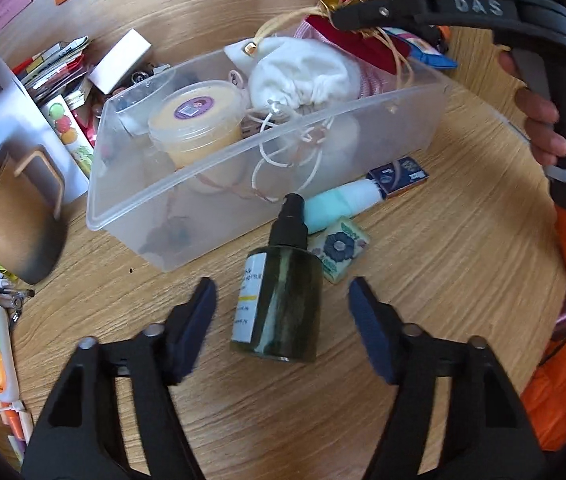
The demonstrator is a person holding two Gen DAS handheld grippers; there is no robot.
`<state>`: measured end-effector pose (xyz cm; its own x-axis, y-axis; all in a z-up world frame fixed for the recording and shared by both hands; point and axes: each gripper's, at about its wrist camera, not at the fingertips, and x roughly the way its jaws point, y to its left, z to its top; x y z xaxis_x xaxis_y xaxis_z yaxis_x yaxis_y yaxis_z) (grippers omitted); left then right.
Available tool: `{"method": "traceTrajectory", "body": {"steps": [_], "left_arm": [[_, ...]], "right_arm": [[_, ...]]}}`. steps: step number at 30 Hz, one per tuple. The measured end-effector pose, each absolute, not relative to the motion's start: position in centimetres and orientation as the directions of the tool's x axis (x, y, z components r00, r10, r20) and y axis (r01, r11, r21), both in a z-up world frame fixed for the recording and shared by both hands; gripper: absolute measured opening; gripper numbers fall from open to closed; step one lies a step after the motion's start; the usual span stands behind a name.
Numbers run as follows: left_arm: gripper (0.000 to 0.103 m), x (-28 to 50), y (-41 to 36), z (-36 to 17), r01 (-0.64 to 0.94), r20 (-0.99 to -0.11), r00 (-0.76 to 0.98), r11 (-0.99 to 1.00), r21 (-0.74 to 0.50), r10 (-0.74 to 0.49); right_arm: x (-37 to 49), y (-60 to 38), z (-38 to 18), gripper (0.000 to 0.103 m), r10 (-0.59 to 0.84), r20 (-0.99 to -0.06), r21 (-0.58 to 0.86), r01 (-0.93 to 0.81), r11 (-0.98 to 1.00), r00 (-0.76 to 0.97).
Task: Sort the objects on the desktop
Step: 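Regrasp the upright green bottle with the left gripper while the right gripper carries the pouch over the bin, then lower the red pouch into the bin and open the right gripper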
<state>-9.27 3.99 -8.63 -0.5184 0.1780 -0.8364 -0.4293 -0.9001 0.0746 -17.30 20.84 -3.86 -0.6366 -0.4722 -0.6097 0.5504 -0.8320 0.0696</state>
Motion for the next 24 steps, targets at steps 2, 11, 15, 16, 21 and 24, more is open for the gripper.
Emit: {"method": "traceTrajectory", "body": {"steps": [2, 11, 15, 16, 21, 24], "left_arm": [[0.061, -9.5, 4.1, -9.0, -0.428, -0.841, -0.515, -0.900, 0.086, 0.165], [0.051, -9.9, 4.6, -9.8, -0.430, -0.860, -0.489, -0.898, 0.093, 0.145], [0.043, -10.2, 4.7, -9.8, -0.423, -0.863, -0.481, -0.903, 0.074, 0.154], [0.043, -10.2, 4.7, -9.8, -0.422, -0.865, -0.477, -0.903, 0.073, 0.153], [0.042, -10.0, 4.7, -9.9, -0.415, -0.868, -0.475, -0.907, 0.073, 0.147], [0.042, -9.5, 4.5, -9.5, -0.421, -0.865, -0.472, -0.906, 0.051, 0.171]], "right_arm": [[-17.2, 20.8, -4.4, 0.030, -0.470, -0.619, 0.067, 0.554, -0.830, -0.629], [-17.1, 21.3, -5.3, 0.031, -0.479, -0.623, 0.078, 0.560, -0.825, -0.619], [-17.4, 21.3, -5.9, 0.032, -0.445, -0.645, 0.057, 0.541, -0.839, -0.621], [-17.4, 21.3, -6.0, 0.032, -0.438, -0.650, 0.052, 0.538, -0.841, -0.622], [-17.2, 21.2, -6.2, 0.032, -0.421, -0.650, 0.024, 0.537, -0.843, -0.632], [-17.1, 21.1, -6.2, 0.032, -0.417, -0.649, 0.014, 0.538, -0.843, -0.637]]}}
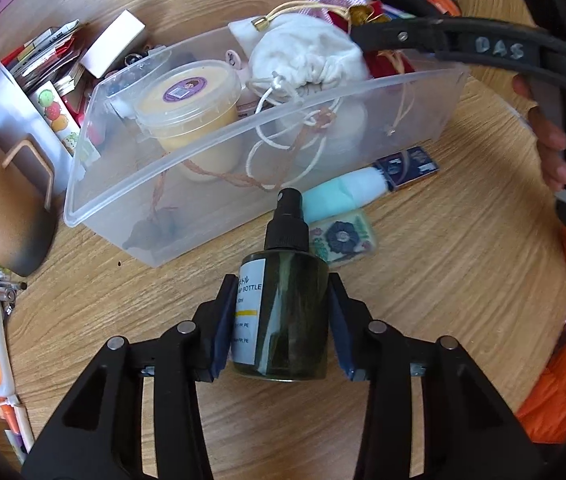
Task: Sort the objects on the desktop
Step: 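Lower the red pouch into the bin and open the right gripper, then carry the green spray bottle over the bin and open the left gripper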
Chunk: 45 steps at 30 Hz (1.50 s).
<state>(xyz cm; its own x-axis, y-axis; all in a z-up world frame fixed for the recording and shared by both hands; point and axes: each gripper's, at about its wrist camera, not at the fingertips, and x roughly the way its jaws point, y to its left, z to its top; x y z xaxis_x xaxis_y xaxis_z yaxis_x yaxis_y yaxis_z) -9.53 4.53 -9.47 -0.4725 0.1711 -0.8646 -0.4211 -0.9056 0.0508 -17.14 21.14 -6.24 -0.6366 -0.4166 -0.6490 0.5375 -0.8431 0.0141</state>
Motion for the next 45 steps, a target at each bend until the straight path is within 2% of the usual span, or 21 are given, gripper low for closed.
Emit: {"method": "traceTrajectory", "body": {"steps": [8, 16, 25, 30, 40, 42, 45], "left_arm": [[0.040, -7.7, 3.2, -7.3, -0.401, -0.837, -0.499, -0.916, -0.004, 0.222], [0.041, -7.9, 1.6, -4.7, -0.380, -0.797, -0.537, -0.923, -0.065, 0.277], [0.041, -9.0, 1.4, -2.0, -0.387, -0.746, -0.599, -0.921, -0.049, 0.292], [0.041, -11.7, 1.9, -1.7, -0.409, -0.753, -0.583, -0.911, -0.051, 0.304], [0.041, -15.4, 4.5, -2.8, -0.478, -0.782, -0.522, -0.876, -0.062, 0.340], [0.041, -15.8, 4.8, -3.0, -0.484, -0.784, -0.515, -0.873, -0.067, 0.346], [0.041, -16.3, 4.9, -3.2, -0.480, -0.787, -0.509, -0.874, -0.075, 0.348]], "right_arm": [[-17.3, 20.1, -7.5, 0.031, -0.345, -0.676, -0.067, 0.520, -0.851, -0.651], [-17.4, 20.1, -7.6, 0.032, -0.344, -0.676, -0.062, 0.516, -0.855, -0.652], [-17.0, 20.1, -7.0, 0.047, -0.353, -0.661, -0.064, 0.519, -0.852, -0.662], [-16.5, 20.5, -6.3, 0.061, -0.375, -0.633, -0.056, 0.523, -0.851, -0.677], [-16.6, 21.6, -5.5, 0.064, -0.402, -0.614, -0.009, 0.516, -0.857, -0.679], [-16.6, 21.8, -5.4, 0.070, -0.406, -0.609, -0.003, 0.513, -0.858, -0.682], [-16.5, 21.9, -5.2, 0.072, -0.408, -0.601, -0.005, 0.514, -0.858, -0.687]]}}
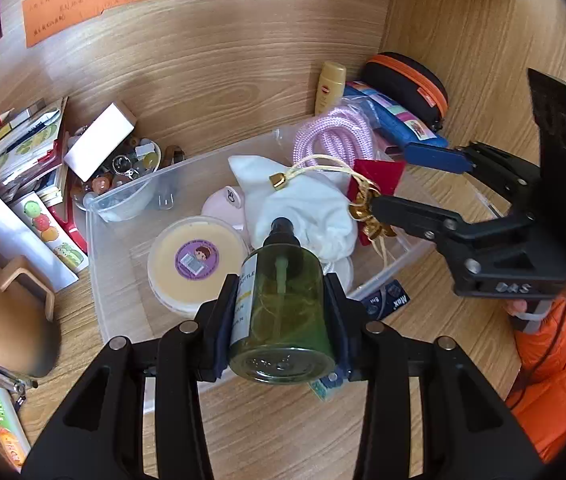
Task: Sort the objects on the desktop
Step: 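Carry the green spray bottle over the bin and open the left gripper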
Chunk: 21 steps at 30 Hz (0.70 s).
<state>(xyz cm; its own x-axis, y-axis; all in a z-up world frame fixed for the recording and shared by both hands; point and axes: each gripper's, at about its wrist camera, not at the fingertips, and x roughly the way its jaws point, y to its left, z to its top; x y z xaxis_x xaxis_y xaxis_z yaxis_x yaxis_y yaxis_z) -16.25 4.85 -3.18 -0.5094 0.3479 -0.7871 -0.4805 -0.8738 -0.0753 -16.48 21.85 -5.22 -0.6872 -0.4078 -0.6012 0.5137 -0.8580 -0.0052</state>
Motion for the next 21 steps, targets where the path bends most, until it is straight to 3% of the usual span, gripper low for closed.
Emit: {"method": "traceTrajectory", "body": {"steps": [9, 16, 21], "left_arm": [[0.041, -16.63, 4.40, -3.33, -0.456, -0.790, -0.528, -0.889, -0.047, 0.312], [0.046, -17.08, 4.73, -3.33, -0.447, -0.791, -0.533, -0.893, -0.039, 0.301], [0.055, -16.86, 4.61, -2.79, -0.434, -0.777, -0.557, -0.900, -0.027, 0.292]], "right_arm": [[-16.44, 21.87, -5.23, 0.073, -0.419, -0.602, 0.007, 0.520, -0.854, -0.680], [-16.39, 21.66, -5.33, 0.073, -0.427, -0.610, 0.020, 0.526, -0.851, -0.668], [-16.51, 21.72, -5.40, 0.073, -0.443, -0.615, 0.042, 0.533, -0.845, -0.653]]}}
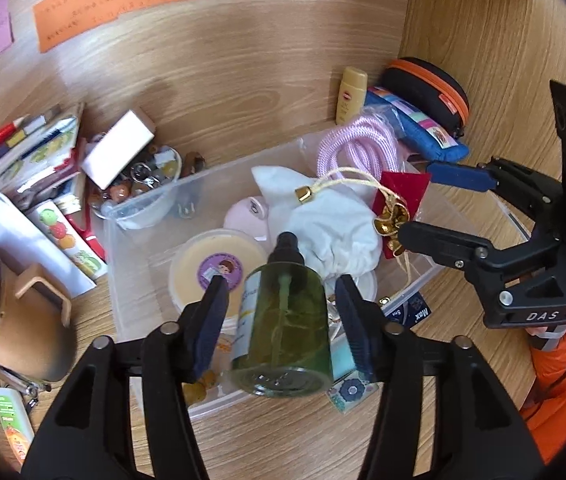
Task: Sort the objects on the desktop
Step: 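Carry the green spray bottle over the bin and open the left gripper, then grasp the spiral seashell with the left gripper while the right gripper moves toward the green tile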
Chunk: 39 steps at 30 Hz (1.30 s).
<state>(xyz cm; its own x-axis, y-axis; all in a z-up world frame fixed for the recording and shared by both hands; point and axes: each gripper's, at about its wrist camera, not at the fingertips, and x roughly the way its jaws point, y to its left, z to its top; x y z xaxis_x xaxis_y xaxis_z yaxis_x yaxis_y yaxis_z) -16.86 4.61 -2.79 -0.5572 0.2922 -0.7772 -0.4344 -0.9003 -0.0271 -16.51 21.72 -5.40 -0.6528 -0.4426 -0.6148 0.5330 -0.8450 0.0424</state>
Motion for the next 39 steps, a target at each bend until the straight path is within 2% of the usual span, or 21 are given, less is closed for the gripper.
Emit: {"method": "traceTrajectory", "body": {"steps": [4, 8, 11, 14, 18, 31, 39], "left_arm": [[0.056, -15.7, 3.9, -1.6, -0.421, -0.755, -0.587, -0.907, -0.024, 0.292], [0.068, -13.8, 3.0, -0.4, -0.397, -0.727, -0.634, -0.918, 0.012, 0.264], [0.068, -12.1, 2.2, 0.0, -0.377, -0.715, -0.655, -0.926, 0.029, 0.245], [0.068, -10.6, 1.5, -0.3, -0.353, -0.716, -0.663, -0.935, 0.042, 0.218], [0.068, -8.5, 0.5, -0.7, -0.328, -0.719, -0.663, -0.944, 0.027, 0.210], [0.085, 0.3, -1.5, -5.6, -0.208, -0.771, -0.629, -0.977, 0.043, 0.100], [0.085, 4.9, -1.9, -9.1, -0.197, -0.815, -0.574, -0.979, 0.046, 0.077]], "right_arm": [[-16.6, 21.8, -5.4, 0.073, -0.453, -0.621, 0.065, 0.535, -0.843, -0.640], [-15.8, 21.9, -4.8, 0.073, -0.465, -0.613, 0.077, 0.537, -0.840, -0.639], [-14.5, 22.1, -4.3, 0.074, -0.476, -0.600, 0.075, 0.547, -0.834, -0.643], [-12.9, 22.0, -4.0, 0.085, -0.465, -0.586, 0.043, 0.548, -0.835, -0.663], [-10.7, 21.8, -3.7, 0.085, -0.471, -0.569, 0.024, 0.559, -0.829, -0.674], [-5.6, 20.5, -6.5, 0.085, -0.484, -0.613, 0.022, 0.599, -0.800, -0.624], [-4.3, 18.0, -8.8, 0.085, -0.484, -0.657, 0.033, 0.619, -0.785, -0.578]]}}
